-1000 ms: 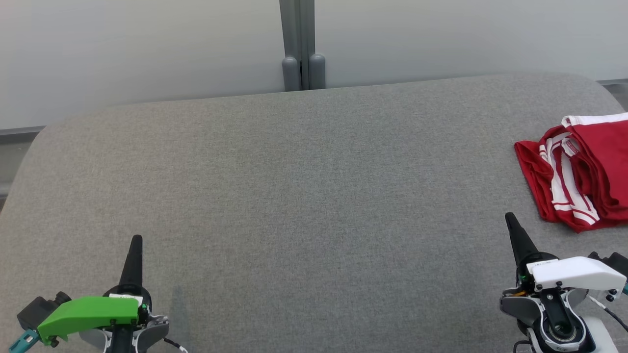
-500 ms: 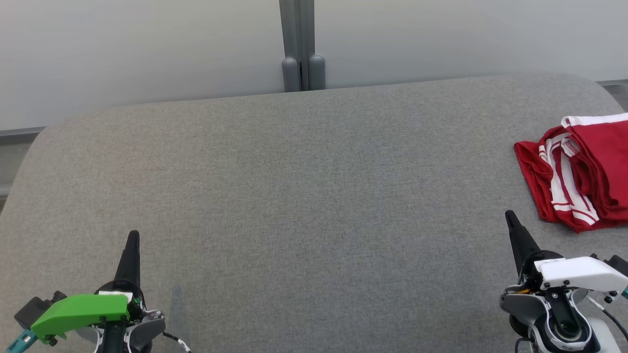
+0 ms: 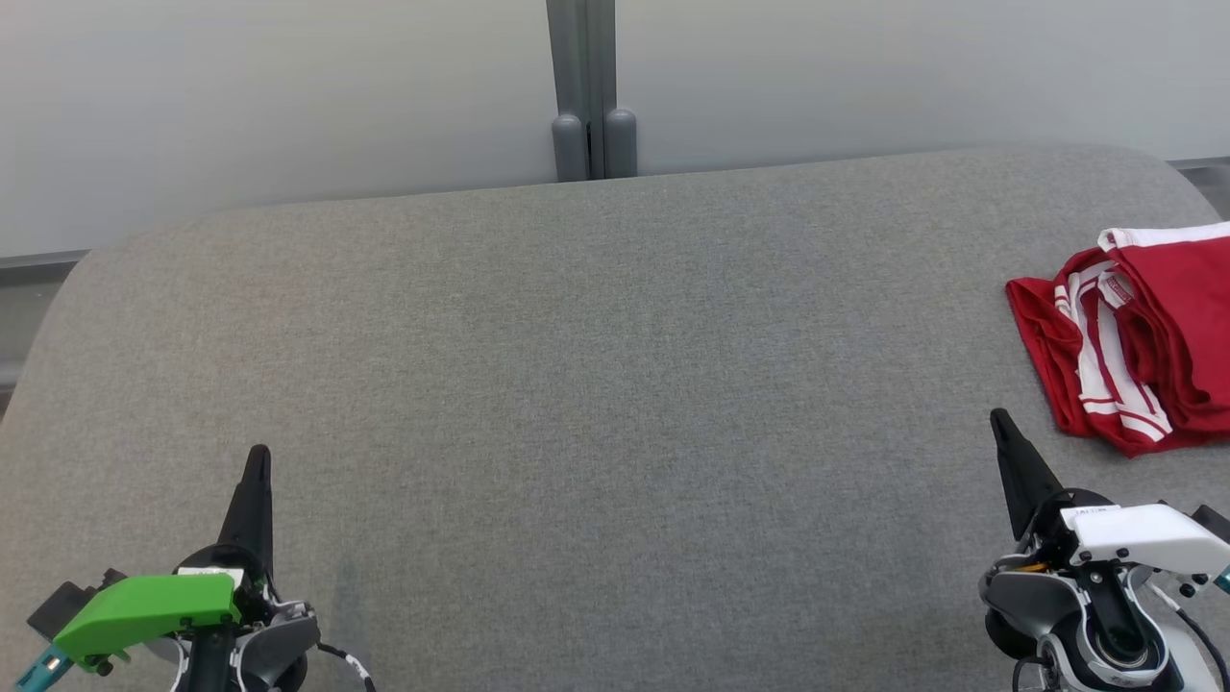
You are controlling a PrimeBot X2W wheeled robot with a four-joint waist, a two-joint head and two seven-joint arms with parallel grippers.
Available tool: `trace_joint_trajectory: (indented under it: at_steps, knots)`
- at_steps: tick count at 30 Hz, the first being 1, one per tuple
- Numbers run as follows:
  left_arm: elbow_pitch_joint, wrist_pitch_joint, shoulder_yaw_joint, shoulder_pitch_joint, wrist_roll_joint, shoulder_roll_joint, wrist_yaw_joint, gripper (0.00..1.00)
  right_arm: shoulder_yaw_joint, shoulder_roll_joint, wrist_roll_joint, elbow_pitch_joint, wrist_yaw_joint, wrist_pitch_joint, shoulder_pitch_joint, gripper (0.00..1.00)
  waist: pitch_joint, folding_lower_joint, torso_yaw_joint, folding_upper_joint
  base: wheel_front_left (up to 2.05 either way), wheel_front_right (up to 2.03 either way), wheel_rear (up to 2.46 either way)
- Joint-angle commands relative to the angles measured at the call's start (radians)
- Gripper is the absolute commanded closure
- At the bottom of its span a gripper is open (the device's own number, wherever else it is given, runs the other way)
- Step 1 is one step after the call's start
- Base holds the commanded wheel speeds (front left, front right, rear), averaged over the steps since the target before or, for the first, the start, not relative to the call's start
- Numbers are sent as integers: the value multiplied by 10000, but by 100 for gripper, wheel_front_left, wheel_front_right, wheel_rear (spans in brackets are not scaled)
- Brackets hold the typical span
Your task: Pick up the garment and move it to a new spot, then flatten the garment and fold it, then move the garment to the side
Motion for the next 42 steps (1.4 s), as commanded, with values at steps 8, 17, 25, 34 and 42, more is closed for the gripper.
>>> trace_joint_trajectory:
  at_steps: [8,17,25,34,42]
  knots:
    - [-45,127,89,-169,-394,63,-39,100,-39,1,440,-102,4,136,95,100,-9,0,-2,0,0,0,0]
    - [-45,127,99,-171,-382,52,-39,100,-38,1,441,-100,4,135,94,100,-9,0,-2,0,0,0,0]
    - [-45,137,108,-172,-371,42,-39,100,-37,1,441,-100,4,134,94,100,-9,0,-2,0,0,0,0]
    - [-44,145,115,-173,-360,35,-39,100,-37,1,442,-100,4,134,94,100,-9,0,-2,0,0,0,0]
    - [-44,149,121,-173,-352,28,-39,100,-36,1,443,-100,4,133,94,100,-9,0,-2,0,0,0,0]
